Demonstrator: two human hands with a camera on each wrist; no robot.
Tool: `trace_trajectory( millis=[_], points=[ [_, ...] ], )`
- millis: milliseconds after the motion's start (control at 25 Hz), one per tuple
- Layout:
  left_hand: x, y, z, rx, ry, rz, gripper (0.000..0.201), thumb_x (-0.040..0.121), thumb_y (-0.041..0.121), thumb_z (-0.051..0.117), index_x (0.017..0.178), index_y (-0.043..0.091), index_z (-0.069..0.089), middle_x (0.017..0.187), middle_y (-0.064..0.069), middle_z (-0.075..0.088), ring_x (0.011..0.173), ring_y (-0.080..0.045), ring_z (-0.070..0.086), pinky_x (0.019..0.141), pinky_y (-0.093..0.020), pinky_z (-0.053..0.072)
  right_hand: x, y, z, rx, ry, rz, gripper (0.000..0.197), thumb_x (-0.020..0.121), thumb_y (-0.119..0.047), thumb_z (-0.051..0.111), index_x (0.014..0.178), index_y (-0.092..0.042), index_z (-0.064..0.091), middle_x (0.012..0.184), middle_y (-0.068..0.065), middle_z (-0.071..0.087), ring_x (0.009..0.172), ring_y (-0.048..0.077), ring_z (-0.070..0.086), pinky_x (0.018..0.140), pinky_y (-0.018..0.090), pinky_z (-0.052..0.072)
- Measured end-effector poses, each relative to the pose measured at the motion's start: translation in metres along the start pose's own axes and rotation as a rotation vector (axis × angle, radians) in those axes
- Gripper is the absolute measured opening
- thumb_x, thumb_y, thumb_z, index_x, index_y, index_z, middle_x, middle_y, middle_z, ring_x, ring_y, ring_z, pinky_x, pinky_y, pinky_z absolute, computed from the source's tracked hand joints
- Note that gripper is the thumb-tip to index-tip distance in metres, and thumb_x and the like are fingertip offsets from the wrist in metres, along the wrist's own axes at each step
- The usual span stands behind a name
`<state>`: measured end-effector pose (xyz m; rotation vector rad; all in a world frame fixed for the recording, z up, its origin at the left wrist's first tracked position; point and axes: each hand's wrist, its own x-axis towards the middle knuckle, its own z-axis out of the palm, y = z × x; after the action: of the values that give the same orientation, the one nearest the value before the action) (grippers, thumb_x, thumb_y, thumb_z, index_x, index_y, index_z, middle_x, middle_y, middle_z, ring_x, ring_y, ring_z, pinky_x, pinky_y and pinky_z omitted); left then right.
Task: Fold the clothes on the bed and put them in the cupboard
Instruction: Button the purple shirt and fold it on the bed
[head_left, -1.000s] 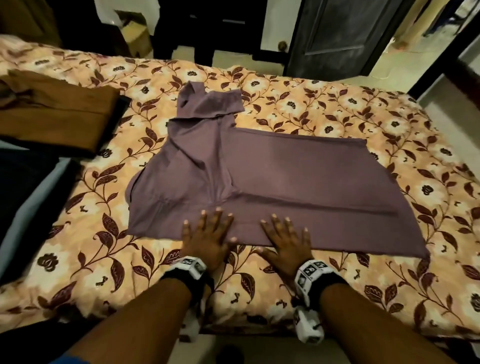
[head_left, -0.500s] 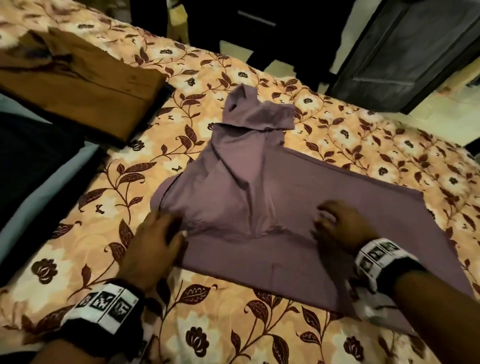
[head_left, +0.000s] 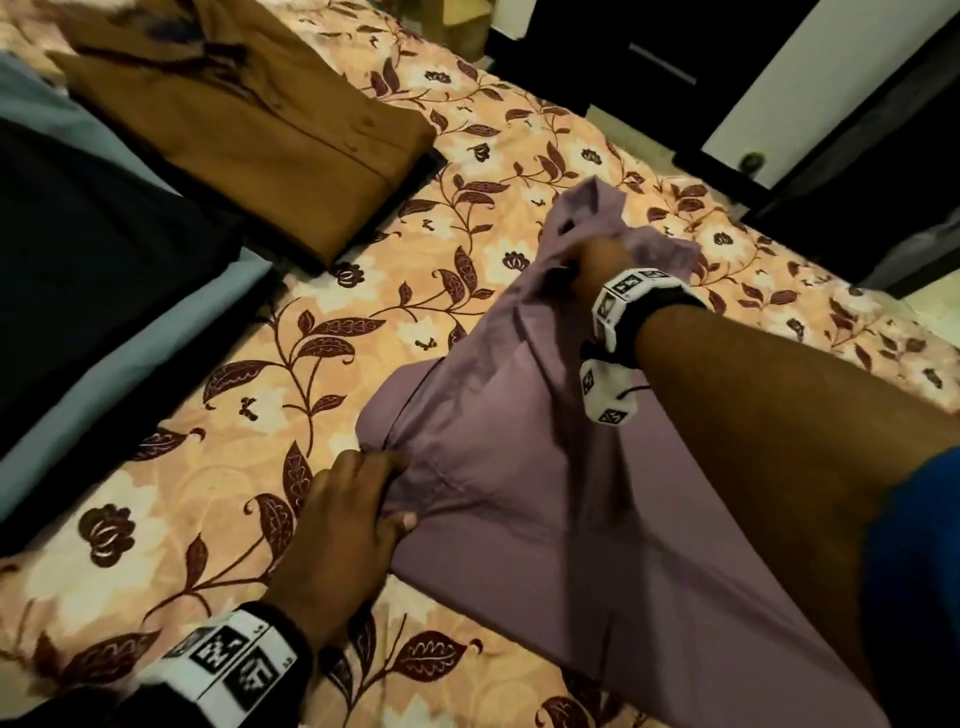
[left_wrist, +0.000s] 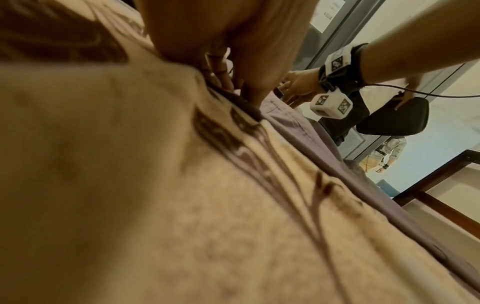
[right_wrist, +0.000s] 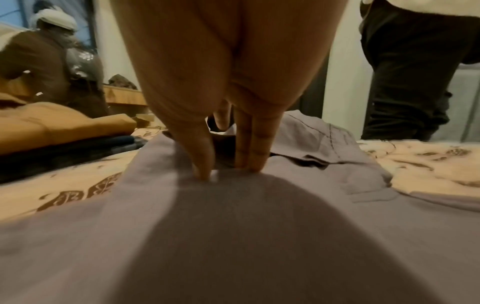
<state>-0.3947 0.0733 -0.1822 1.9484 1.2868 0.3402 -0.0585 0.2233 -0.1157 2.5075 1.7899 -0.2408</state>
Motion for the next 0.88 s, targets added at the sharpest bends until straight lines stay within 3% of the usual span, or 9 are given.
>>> trace_trajectory(
  millis=[80, 200, 320, 400, 480, 560, 680, 760, 880],
  points=[
    [0.002, -0.003, 0.001, 0.005, -0.011, -0.019, 0.04, 0.089, 0.027, 0.067, 0.123, 0.026, 0.047, 0.116, 0.007, 0.041, 0.105, -0.011, 0.036, 0.088, -0.027, 0.036, -0.013, 0.02, -0.008, 0.054, 0.138, 0.055, 0.024, 0.094, -0.012, 0.046, 0.109, -0.008, 0.065, 0.103, 0.009, 0.057, 0.096, 0.025, 0.058, 0.088, 0.034, 0.046],
    [0.004, -0.009, 0.003, 0.023, -0.035, -0.044, 0.035, 0.088, 0.027, 0.067, 0.117, 0.022, 0.048, 0.115, 0.003, 0.042, 0.106, -0.016, 0.039, 0.09, -0.034, 0.042, -0.064, 0.066, -0.054, 0.165, 0.312, -0.022, 0.023, 0.09, -0.01, 0.052, 0.101, -0.005, 0.071, 0.096, 0.013, 0.063, 0.085, 0.028, 0.06, 0.069, 0.015, 0.039],
    [0.007, -0.015, 0.003, 0.041, -0.047, -0.03, 0.028, 0.085, 0.021, 0.07, 0.109, 0.017, 0.055, 0.11, -0.002, 0.044, 0.105, -0.023, 0.045, 0.094, -0.042, 0.046, -0.132, 0.13, -0.104, -0.12, 0.266, -0.021, 0.018, 0.085, 0.0, 0.059, 0.1, 0.001, 0.068, 0.093, 0.024, 0.058, 0.084, 0.04, 0.058, 0.07, 0.034, 0.045],
    [0.006, -0.016, 0.001, 0.049, -0.037, 0.001, 0.026, 0.083, 0.014, 0.072, 0.106, 0.011, 0.061, 0.105, -0.006, 0.045, 0.101, -0.029, 0.048, 0.093, -0.045, 0.047, -0.186, 0.178, -0.128, -0.283, 0.248, 0.127, 0.023, 0.084, -0.006, 0.061, 0.105, -0.01, 0.069, 0.098, 0.023, 0.056, 0.089, 0.044, 0.058, 0.072, 0.044, 0.05],
    [0.005, -0.014, -0.001, 0.075, -0.022, 0.036, 0.026, 0.081, 0.008, 0.073, 0.105, 0.006, 0.064, 0.103, -0.011, 0.047, 0.098, -0.034, 0.05, 0.091, -0.044, 0.045, -0.246, 0.211, -0.14, -0.236, 0.236, 0.343, 0.029, 0.083, -0.018, 0.059, 0.111, -0.018, 0.068, 0.11, 0.019, 0.062, 0.098, 0.043, 0.06, 0.082, 0.046, 0.051],
    [0.001, -0.011, -0.003, 0.054, 0.014, 0.074, 0.023, 0.079, 0.003, 0.073, 0.101, 0.003, 0.065, 0.098, -0.011, 0.048, 0.094, -0.034, 0.051, 0.087, -0.042, 0.044, -0.304, 0.227, -0.133, -0.1, 0.222, 0.502, 0.037, 0.08, -0.023, 0.057, 0.114, -0.015, 0.067, 0.118, 0.021, 0.063, 0.106, 0.041, 0.06, 0.092, 0.046, 0.049],
    [-0.009, -0.007, -0.007, -0.052, 0.068, 0.081, 0.013, 0.079, 0.0, 0.073, 0.09, 0.001, 0.067, 0.089, -0.007, 0.048, 0.084, -0.026, 0.049, 0.074, -0.032, 0.038, -0.379, 0.24, -0.09, 0.115, 0.348, 0.679, 0.055, 0.069, -0.025, 0.044, 0.115, -0.004, 0.068, 0.119, 0.027, 0.062, 0.11, 0.043, 0.057, 0.096, 0.044, 0.044],
    [-0.016, -0.008, -0.008, -0.111, 0.102, 0.059, 0.01, 0.079, -0.001, 0.073, 0.087, -0.001, 0.068, 0.088, -0.011, 0.052, 0.079, -0.024, 0.05, 0.065, -0.028, 0.033, -0.42, 0.241, -0.049, 0.194, 0.336, 0.774, 0.051, 0.073, -0.023, 0.045, 0.113, -0.004, 0.069, 0.115, 0.026, 0.064, 0.107, 0.045, 0.058, 0.094, 0.041, 0.045],
    [-0.021, -0.013, -0.011, -0.297, 0.109, 0.016, 0.01, 0.081, -0.005, 0.071, 0.085, 0.003, 0.068, 0.085, -0.014, 0.06, 0.065, -0.026, 0.054, 0.049, -0.017, 0.044, -0.444, 0.247, -0.02, 0.319, 0.375, 0.835, 0.042, 0.078, -0.021, 0.048, 0.11, -0.007, 0.071, 0.111, 0.024, 0.067, 0.1, 0.043, 0.06, 0.082, 0.029, 0.049]
  ],
)
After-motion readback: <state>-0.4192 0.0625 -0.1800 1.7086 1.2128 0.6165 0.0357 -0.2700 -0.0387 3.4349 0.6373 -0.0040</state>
